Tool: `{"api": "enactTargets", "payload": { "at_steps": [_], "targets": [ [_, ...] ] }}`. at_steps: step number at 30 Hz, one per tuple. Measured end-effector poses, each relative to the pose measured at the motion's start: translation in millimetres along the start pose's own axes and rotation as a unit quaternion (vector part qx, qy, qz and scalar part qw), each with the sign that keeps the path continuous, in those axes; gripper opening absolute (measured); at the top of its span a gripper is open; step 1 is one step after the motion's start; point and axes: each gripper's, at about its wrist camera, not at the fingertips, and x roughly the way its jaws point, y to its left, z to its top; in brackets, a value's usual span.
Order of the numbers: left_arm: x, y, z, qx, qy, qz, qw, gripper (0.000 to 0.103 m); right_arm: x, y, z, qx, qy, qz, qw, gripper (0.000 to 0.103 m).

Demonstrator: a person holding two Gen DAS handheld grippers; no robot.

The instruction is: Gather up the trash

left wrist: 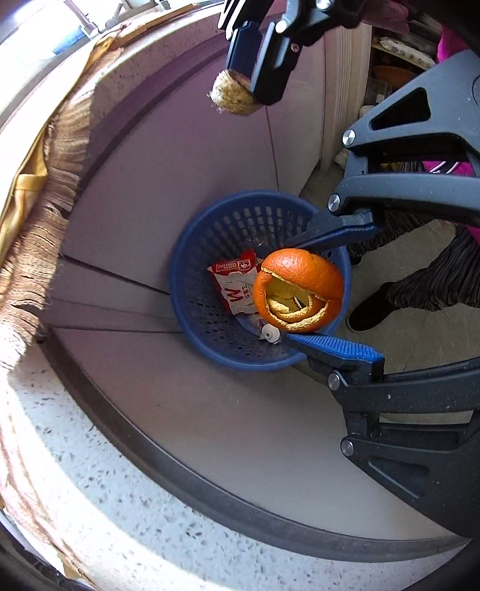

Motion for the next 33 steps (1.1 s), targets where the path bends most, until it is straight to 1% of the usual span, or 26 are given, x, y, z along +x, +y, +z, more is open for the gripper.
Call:
{"api": "enactTargets", "payload": {
  "at_steps": [7,15,16,18,20,21,23,25,26,30,33],
  "targets": [
    [9,3,3,-0.002,0.007,0.008,0.9999,0.044,21,0,7,-0.007,0.014,-0.006,1.0,0.035],
    [16,2,8,0.001,0.011,0.017,0.9998,0.044,30,-1,18,-0.012,0.013,-0.013,1.0,0.035],
    [17,1,8,0.0,0.013,0.018,0.9997,0.046,31,-1,19,-0.012,0.014,-0.014,1.0,0.036],
    [17,0,8,0.002,0.013,0.02,0.9997,0.046,34,-1,21,-0.012,0.014,-0.016,1.0,0.041],
    [17,1,9,0.003,0.011,0.019,0.9997,0.046,34,0,22,-0.014,0.012,-0.019,1.0,0.053],
    [17,1,9,0.003,0.01,0.02,0.9997,0.047,33,0,22,-0.014,0.009,-0.02,1.0,0.055],
    [16,1,9,0.003,0.007,0.023,0.9997,0.055,32,-1,23,-0.014,0.008,-0.019,1.0,0.056],
    [16,2,10,0.003,0.006,0.024,0.9997,0.056,32,-2,24,-0.013,0.009,-0.021,1.0,0.057],
    [16,3,11,0.004,0.008,0.025,0.9997,0.056,32,-3,24,-0.012,0.009,-0.022,1.0,0.06],
    [17,5,11,0.004,0.01,0.03,0.9995,0.056,30,-5,24,-0.008,0.008,-0.022,1.0,0.064],
    [15,4,11,0.008,0.01,0.032,0.9994,0.056,29,-4,23,-0.007,0.008,-0.025,1.0,0.069]
  ]
}}
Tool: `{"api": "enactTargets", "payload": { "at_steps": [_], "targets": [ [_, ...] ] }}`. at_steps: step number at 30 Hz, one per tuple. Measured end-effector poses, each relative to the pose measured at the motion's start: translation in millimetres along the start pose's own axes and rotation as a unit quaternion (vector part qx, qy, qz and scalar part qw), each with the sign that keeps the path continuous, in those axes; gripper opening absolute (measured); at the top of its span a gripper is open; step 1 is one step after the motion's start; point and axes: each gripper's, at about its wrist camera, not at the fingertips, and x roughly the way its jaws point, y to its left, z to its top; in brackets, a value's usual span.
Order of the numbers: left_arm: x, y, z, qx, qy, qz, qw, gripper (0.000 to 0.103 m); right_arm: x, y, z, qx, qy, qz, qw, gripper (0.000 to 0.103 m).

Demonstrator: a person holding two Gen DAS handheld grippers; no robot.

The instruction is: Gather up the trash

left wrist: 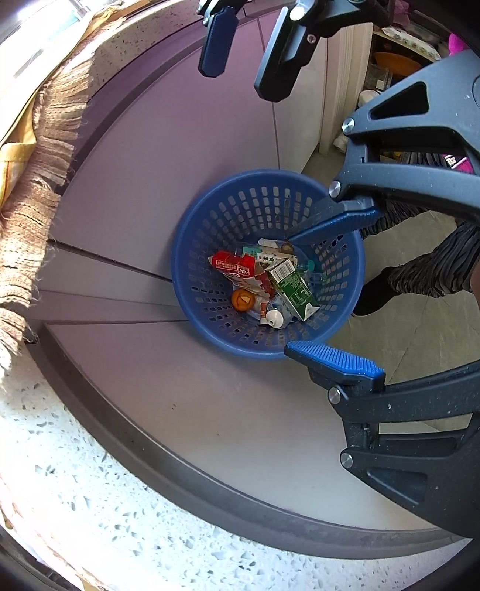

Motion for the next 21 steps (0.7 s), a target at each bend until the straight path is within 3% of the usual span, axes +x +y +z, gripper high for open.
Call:
{"api": "enactTargets", "payload": {
  "at_steps": [8,21],
  "targets": [
    [-12,-3,-1,0.004,-0.009,0.002,0.9999,0.056,-15,-2,0,0.004,-0.012,0.005,1.0,0.077],
    [-62,-5,1,0.025,-0.053,0.014,0.9982,0.056,-64,-5,0,0.012,-0.046,0.029,0.998,0.078]
  ]
}}
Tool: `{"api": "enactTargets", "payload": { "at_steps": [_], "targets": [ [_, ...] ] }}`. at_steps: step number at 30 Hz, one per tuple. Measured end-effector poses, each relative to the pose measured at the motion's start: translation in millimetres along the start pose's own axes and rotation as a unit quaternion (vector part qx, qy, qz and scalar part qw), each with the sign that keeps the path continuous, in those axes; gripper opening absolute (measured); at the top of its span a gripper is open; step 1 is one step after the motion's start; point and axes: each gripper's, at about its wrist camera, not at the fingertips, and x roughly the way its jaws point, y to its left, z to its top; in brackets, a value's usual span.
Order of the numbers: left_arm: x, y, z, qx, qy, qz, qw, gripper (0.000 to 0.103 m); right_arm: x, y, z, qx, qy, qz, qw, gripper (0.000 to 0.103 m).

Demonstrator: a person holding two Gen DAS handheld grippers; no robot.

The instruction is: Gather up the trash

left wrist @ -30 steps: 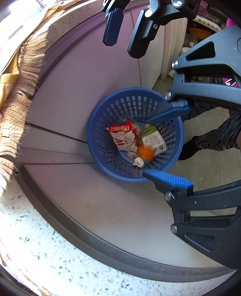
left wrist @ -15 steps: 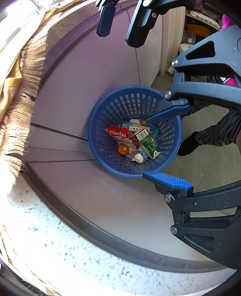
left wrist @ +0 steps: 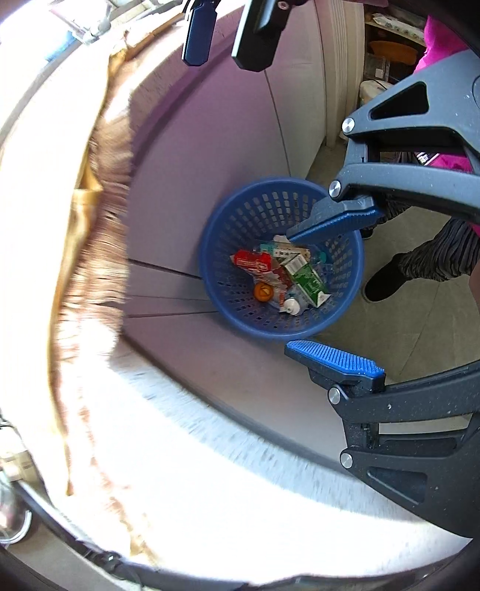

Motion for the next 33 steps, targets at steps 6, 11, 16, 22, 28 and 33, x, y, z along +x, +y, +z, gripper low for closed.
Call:
{"api": "enactTargets", "payload": {
  "at_steps": [6,11,16,22,28,33],
  "targets": [
    [-38,-1,15,-0.001,-0.045,-0.007,0.999,0.056,-35,-4,11,0.01,-0.035,0.009,0.999,0.082],
    [-69,-3,34,-0.006,-0.088,-0.016,0.996,0.062,-67,-14,20,0.029,-0.072,0.013,0.997,0.085],
    [-101,-3,55,-0.023,-0.137,-0.031,0.9897,0.067,-99,-26,30,0.048,-0.117,0.006,0.992,0.087],
    [-139,-6,78,-0.044,-0.195,-0.051,0.9786,0.078,-136,-40,43,0.06,-0.171,-0.009,0.983,0.091],
    [-171,-8,87,-0.053,-0.245,-0.06,0.9662,0.09,-166,-41,50,0.067,-0.221,-0.006,0.973,0.103],
    [-190,-13,91,-0.053,-0.27,-0.05,0.96,0.097,-178,-42,56,0.071,-0.236,0.0,0.969,0.103]
  ]
}}
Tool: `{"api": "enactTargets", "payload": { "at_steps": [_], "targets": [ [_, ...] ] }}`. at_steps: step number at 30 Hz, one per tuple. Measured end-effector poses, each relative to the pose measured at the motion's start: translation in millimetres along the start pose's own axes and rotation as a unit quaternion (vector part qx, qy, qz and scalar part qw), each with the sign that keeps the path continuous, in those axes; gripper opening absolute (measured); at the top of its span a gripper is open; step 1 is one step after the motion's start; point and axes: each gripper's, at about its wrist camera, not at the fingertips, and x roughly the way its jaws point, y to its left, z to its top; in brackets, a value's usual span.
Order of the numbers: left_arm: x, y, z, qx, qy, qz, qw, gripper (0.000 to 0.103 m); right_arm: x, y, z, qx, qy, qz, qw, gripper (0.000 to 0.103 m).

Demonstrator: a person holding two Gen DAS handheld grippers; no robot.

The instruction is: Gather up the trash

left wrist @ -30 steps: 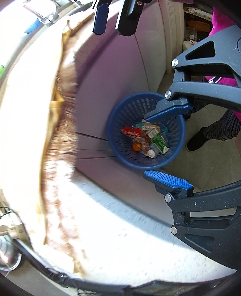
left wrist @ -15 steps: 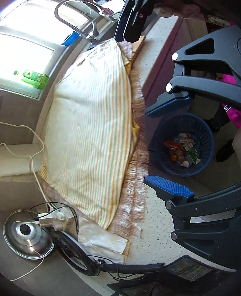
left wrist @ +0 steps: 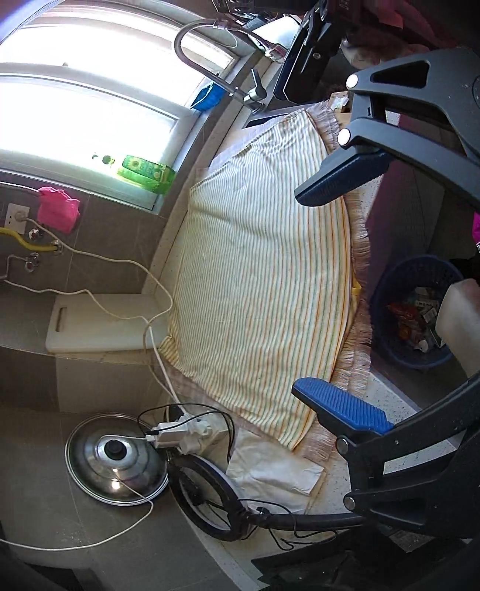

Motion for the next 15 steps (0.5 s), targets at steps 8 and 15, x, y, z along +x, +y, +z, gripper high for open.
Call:
{"api": "enactTargets", "payload": {
  "at_steps": [8,15],
  "targets": [
    [-16,-10,11,0.018,-0.035,0.014,0.9991,0.102,-8,4,8,0.0,-0.023,0.006,1.0,0.103],
    [-15,-10,14,0.017,-0.034,0.017,0.9991,0.102,-5,1,9,0.007,-0.025,0.01,1.0,0.103]
  ]
}}
